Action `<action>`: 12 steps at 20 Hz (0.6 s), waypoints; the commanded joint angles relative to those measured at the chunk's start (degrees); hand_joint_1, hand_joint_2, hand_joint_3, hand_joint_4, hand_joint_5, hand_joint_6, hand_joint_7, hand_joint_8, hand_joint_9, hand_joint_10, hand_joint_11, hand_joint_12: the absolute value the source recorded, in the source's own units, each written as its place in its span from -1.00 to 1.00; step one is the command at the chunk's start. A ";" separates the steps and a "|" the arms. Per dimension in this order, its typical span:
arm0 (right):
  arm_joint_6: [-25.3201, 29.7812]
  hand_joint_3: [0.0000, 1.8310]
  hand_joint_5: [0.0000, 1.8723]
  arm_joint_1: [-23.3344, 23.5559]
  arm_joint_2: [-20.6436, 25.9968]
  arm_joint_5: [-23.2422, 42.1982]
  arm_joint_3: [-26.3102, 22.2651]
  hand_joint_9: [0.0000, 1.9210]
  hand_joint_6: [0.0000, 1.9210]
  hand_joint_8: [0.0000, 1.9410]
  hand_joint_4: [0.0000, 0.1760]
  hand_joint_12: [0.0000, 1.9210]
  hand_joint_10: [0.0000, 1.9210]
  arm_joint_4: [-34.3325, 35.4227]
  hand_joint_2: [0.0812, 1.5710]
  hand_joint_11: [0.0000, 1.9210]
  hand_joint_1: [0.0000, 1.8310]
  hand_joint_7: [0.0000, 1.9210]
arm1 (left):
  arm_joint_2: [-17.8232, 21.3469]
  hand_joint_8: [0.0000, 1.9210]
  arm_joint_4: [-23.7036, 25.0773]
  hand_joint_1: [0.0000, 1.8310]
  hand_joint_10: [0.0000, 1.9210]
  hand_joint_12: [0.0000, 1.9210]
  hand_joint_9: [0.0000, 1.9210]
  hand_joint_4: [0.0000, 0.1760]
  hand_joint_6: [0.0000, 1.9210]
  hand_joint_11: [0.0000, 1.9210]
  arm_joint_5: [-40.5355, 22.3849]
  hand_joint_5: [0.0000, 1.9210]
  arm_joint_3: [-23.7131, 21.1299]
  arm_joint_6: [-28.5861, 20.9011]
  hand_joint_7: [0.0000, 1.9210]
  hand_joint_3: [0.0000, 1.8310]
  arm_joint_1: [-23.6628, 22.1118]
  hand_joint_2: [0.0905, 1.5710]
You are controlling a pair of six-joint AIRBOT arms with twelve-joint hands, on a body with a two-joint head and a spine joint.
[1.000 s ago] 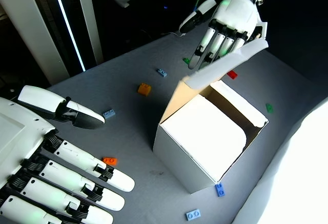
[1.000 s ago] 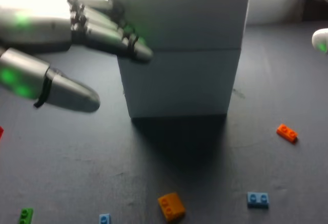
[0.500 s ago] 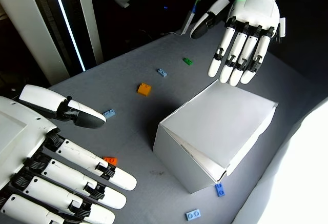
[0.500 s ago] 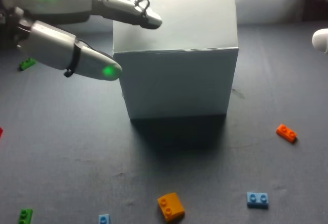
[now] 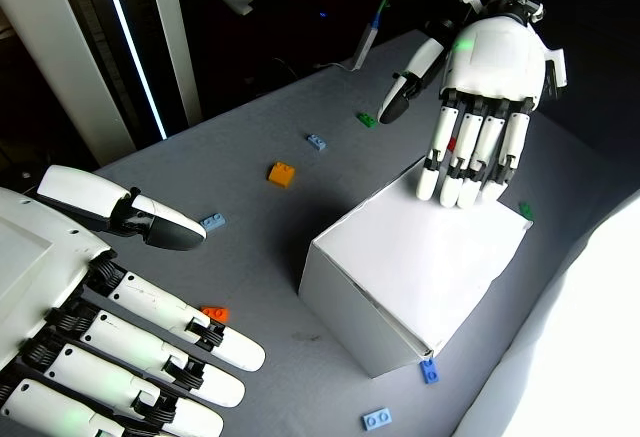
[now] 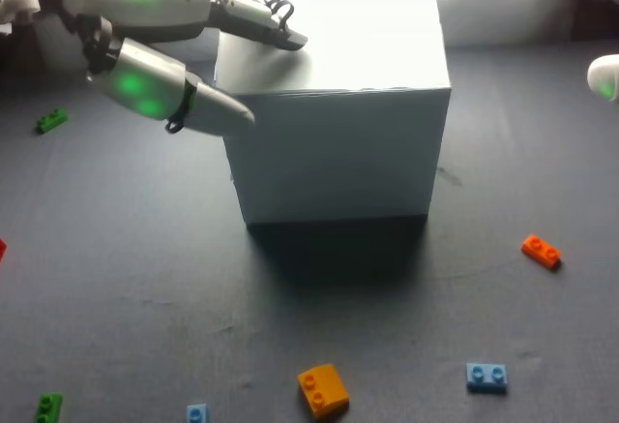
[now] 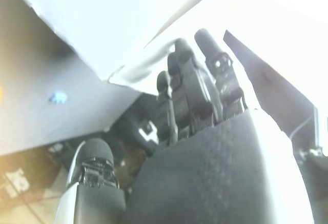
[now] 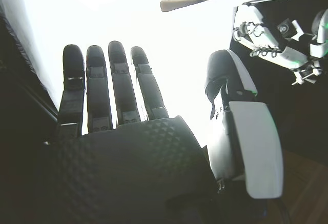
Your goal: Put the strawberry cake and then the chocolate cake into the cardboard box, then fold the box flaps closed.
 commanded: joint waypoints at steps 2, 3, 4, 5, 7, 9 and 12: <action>0.22 -1.00 -0.83 0.59 0.72 6.96 0.07 -0.81 -0.99 -1.00 -1.00 -0.35 -0.99 -0.41 0.61 -1.00 -0.96 -0.78 | -0.51 -1.00 -2.37 -1.00 -1.00 0.10 -0.50 -0.63 -0.99 -0.89 4.06 -0.64 1.01 0.53 -0.58 -1.00 -0.60 0.47; 0.22 -1.00 -0.83 0.53 0.71 6.97 0.07 -0.81 -0.99 -1.00 -1.00 -0.38 -0.99 -0.41 0.61 -1.00 -0.96 -0.78 | -0.88 -1.00 -1.61 -1.00 -0.99 0.09 -0.50 -0.65 -0.99 -0.88 4.66 -0.64 1.17 0.53 -0.58 -1.00 -0.58 0.47; 0.22 -1.00 -0.83 0.51 0.67 6.98 0.07 -0.81 -0.99 -1.00 -1.00 -0.35 -0.99 -0.41 0.61 -1.00 -0.96 -0.77 | -1.13 -1.00 -0.81 -1.00 -1.00 0.07 -0.50 -0.58 -1.00 -0.87 4.99 -0.65 1.18 0.53 -0.59 -1.00 -0.41 0.46; 0.22 -1.00 -0.82 0.53 0.62 6.98 0.07 -0.80 -0.99 -1.00 -1.00 -0.34 -0.99 -0.41 0.61 -1.00 -0.97 -0.77 | -1.18 -1.00 -0.31 -1.00 -1.00 0.06 -0.50 -0.59 -1.00 -0.87 4.99 -0.66 1.03 0.53 -0.59 -1.00 -0.18 0.47; 0.40 -1.00 -0.82 0.55 0.58 6.91 0.03 -0.79 -0.99 -1.00 -1.00 -0.32 -0.99 -0.41 0.61 -1.00 -0.98 -0.76 | -0.94 -1.00 0.29 -1.00 -1.00 0.12 -0.50 -0.65 -1.00 -0.90 4.84 -0.64 0.61 0.54 -0.58 -1.00 0.12 0.48; 0.40 -1.00 -0.82 0.64 0.59 6.39 -0.11 -0.79 -1.00 -1.00 -1.00 -0.37 -0.99 -0.78 0.62 -1.00 -0.99 -0.75 | -0.68 -1.00 0.97 -1.00 -1.00 0.12 -0.51 -0.68 -1.00 -0.91 4.72 -0.65 0.35 0.61 -0.59 -1.00 0.32 0.48; 0.49 -1.00 -0.82 0.66 0.62 6.59 -0.25 -0.78 -1.00 -1.00 -1.00 -0.33 -0.99 -1.87 0.61 -1.00 -1.00 -0.76 | -0.31 -1.00 0.96 -1.00 -1.00 0.12 -0.51 -0.74 -1.00 -0.91 4.72 -0.65 0.10 0.61 -0.58 -1.00 0.03 0.49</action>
